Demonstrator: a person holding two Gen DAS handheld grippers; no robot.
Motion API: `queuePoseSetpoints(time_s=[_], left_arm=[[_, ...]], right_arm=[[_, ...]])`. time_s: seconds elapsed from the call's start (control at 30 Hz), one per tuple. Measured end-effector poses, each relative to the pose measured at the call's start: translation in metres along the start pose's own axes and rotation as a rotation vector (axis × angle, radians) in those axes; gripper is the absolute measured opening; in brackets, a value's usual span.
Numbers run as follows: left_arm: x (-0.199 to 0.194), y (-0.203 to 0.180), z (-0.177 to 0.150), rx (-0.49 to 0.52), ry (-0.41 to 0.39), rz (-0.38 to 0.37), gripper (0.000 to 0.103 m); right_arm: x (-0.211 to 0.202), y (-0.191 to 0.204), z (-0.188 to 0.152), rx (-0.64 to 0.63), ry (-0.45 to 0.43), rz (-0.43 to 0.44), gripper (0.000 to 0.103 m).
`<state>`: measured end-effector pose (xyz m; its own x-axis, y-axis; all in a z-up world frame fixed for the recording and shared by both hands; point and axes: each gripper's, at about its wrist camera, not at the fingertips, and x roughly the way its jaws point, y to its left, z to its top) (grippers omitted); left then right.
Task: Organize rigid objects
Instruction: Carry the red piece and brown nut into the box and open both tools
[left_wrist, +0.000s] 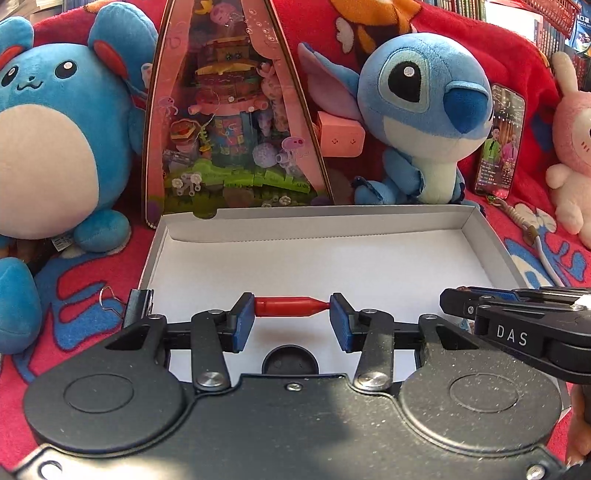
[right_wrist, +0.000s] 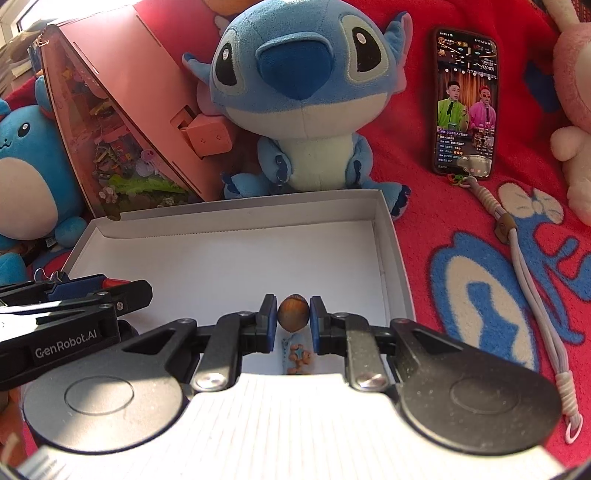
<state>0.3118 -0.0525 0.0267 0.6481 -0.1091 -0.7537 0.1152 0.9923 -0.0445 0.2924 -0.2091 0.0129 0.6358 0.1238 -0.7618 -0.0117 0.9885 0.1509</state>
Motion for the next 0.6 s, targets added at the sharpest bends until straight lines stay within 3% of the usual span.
queuePoseSetpoints(time_s=[0.47, 0.6], left_arm=[[0.008, 0.0, -0.007, 0.011, 0.003, 0.008, 0.043], [-0.004, -0.002, -0.009, 0.034, -0.035, 0.007, 0.043]], right_arm=[[0.003, 0.001, -0.002, 0.002, 0.006, 0.004, 0.022], [-0.002, 0.0, -0.004, 0.009, -0.017, 0.015, 0.029]])
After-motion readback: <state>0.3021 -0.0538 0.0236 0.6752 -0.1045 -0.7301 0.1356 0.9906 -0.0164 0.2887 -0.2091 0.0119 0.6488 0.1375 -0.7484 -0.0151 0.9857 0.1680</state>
